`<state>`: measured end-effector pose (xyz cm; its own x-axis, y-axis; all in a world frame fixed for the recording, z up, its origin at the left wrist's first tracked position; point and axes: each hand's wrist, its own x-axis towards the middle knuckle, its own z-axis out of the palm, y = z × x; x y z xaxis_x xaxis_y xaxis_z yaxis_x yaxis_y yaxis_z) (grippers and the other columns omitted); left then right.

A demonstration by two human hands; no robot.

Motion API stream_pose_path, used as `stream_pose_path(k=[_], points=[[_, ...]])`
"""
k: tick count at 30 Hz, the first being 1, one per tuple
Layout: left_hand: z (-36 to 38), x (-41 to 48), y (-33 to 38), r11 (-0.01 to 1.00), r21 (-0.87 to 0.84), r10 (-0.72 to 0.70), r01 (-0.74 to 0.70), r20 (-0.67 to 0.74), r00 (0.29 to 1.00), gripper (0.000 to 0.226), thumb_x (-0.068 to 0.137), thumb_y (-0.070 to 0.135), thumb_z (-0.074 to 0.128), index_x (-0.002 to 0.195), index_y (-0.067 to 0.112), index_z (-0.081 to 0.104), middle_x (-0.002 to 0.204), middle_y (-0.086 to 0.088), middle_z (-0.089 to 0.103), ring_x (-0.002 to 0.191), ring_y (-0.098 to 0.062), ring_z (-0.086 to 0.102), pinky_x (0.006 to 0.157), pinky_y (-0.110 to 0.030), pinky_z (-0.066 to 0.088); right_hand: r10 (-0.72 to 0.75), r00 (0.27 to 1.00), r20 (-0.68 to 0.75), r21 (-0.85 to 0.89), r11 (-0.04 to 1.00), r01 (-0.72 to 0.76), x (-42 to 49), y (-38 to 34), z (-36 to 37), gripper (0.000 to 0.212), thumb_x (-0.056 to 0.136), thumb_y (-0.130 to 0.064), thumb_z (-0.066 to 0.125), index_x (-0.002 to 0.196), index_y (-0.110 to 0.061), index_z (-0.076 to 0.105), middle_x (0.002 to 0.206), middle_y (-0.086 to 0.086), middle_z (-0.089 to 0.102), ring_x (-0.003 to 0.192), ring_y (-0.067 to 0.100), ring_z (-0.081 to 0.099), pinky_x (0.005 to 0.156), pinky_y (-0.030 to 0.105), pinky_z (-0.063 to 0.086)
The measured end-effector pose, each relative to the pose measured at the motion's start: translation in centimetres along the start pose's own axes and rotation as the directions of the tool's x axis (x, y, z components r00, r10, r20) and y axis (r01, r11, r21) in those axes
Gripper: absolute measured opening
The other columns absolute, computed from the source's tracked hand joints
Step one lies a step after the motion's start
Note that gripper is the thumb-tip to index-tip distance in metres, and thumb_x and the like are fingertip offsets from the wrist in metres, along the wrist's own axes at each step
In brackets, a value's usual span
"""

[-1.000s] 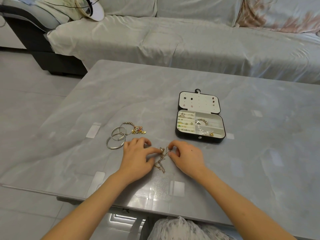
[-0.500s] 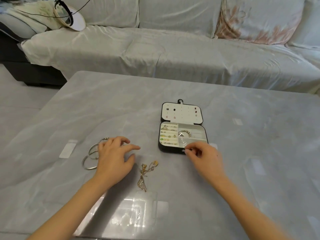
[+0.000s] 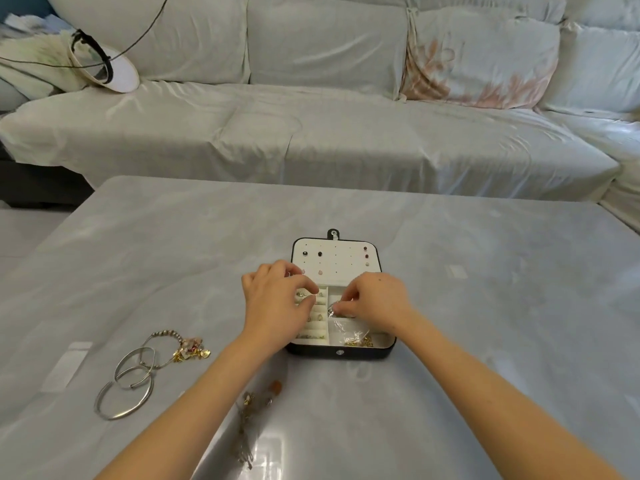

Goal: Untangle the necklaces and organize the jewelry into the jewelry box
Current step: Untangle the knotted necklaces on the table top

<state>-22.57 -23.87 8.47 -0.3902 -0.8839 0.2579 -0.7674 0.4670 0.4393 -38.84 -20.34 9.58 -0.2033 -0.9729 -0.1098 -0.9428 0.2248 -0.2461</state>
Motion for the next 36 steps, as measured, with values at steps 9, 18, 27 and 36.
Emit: stream_pose_path(k=[9, 18, 27, 36], points=[[-0.1, 0.1, -0.6, 0.994, -0.056, -0.097, 0.099, 0.034, 0.995, 0.018, 0.087, 0.022, 0.06, 0.093, 0.036, 0.069, 0.113, 0.014, 0.051, 0.113, -0.01, 0.041, 0.081, -0.022, 0.011, -0.094, 0.981, 0.171, -0.201, 0.971, 0.128, 1.6, -2.2, -0.1, 0.024, 0.081, -0.034, 0.063, 0.094, -0.015, 0.061, 0.094, 0.001, 0.063, 0.089, 0.022, 0.06, 0.071, 0.028, 0.045], [-0.6, -0.9, 0.0, 0.87, -0.437, -0.148, 0.228, 0.211, 0.966, 0.039, 0.088, 0.009, 0.058, 0.123, 0.024, 0.055, 0.118, 0.006, 0.057, 0.112, -0.01, 0.051, 0.099, -0.028, 0.038, -0.03, 0.986, 0.164, 0.533, 0.844, -0.063, -0.7, 0.5, -2.5, 0.008, 0.075, -0.016, 0.071, 0.07, -0.011, 0.071, 0.073, 0.001, 0.071, 0.068, 0.009, 0.061, 0.068, 0.023, 0.049], [-1.4, -2.4, 4.4, 0.489, -0.788, 0.117, 0.375, 0.485, 0.866, 0.011, 0.087, 0.004, 0.062, 0.096, 0.004, 0.067, 0.084, -0.006, 0.069, 0.08, -0.016, 0.066, 0.082, -0.025, 0.053, -0.021, 0.996, 0.089, 0.852, 0.519, -0.065, -6.2, 1.8, -5.7, 0.005, 0.081, -0.015, 0.068, 0.077, -0.012, 0.069, 0.068, -0.003, 0.066, 0.055, 0.0, 0.049, 0.06, 0.015, 0.038], [-2.1, -5.0, 7.2, 0.574, -0.684, 0.194, 0.45, 0.648, 0.737, 0.009, 0.09, 0.013, 0.06, 0.083, 0.011, 0.066, 0.073, -0.002, 0.07, 0.062, -0.01, 0.063, 0.05, -0.017, 0.043, 0.113, 0.977, 0.182, 0.938, 0.278, -0.207, -12.4, 5.7, -3.4, 0.006, 0.081, -0.007, 0.068, 0.076, -0.008, 0.064, 0.077, 0.013, 0.068, 0.061, 0.014, 0.049, 0.058, 0.024, 0.037]])
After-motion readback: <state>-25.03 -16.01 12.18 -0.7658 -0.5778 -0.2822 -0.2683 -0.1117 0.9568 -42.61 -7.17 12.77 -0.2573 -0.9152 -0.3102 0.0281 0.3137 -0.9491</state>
